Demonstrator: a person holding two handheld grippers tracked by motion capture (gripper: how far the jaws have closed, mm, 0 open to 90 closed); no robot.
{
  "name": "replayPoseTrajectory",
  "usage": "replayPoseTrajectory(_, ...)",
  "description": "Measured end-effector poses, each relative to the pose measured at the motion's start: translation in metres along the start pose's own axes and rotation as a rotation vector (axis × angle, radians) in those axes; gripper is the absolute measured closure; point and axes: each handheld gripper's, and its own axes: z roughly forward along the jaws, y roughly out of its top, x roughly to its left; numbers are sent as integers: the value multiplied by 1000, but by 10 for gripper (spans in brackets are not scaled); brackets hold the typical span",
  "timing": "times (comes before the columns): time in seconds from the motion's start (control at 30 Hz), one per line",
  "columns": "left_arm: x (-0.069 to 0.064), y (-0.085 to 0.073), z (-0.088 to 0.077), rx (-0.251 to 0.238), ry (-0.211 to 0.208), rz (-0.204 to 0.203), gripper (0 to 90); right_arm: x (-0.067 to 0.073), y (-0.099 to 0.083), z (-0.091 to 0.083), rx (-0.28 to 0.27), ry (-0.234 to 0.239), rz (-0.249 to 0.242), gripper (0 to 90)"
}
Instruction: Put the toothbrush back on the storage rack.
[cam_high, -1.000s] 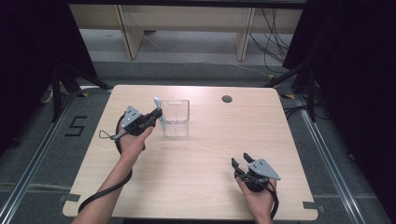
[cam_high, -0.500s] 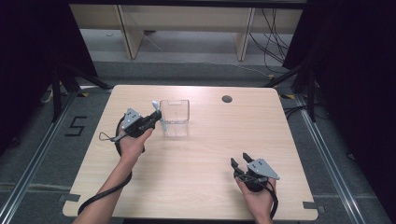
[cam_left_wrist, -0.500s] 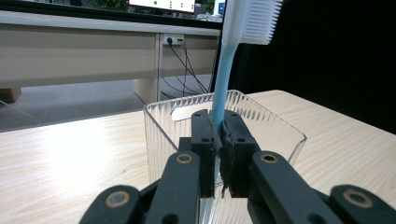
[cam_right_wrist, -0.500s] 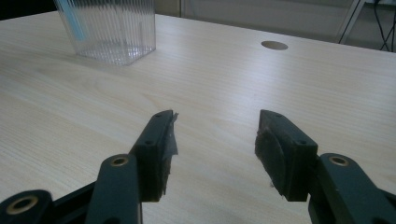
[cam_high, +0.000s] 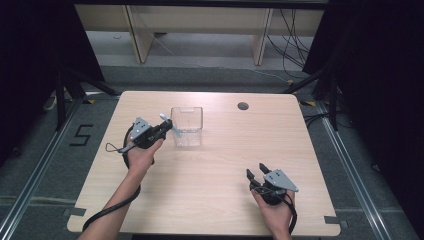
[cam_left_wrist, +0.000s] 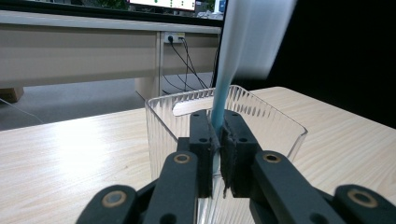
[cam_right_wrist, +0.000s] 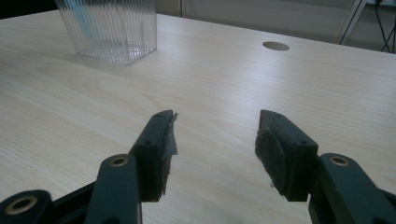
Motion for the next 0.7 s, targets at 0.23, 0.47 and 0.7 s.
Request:
replayPoseTrajectory(0.23, -2, 0, 0, 10, 2, 9, 735, 1, 0, 1, 0, 7, -5, 471)
replayPoseTrajectory(0.47, -3, 0, -3, 27, 7, -22, 589, 1, -1, 1, 2, -2, -1, 470)
replayPoseTrajectory(0.7, -5, -1, -6, 51, 13, -35, 471, -1, -1, 1, -16, -10, -42, 470)
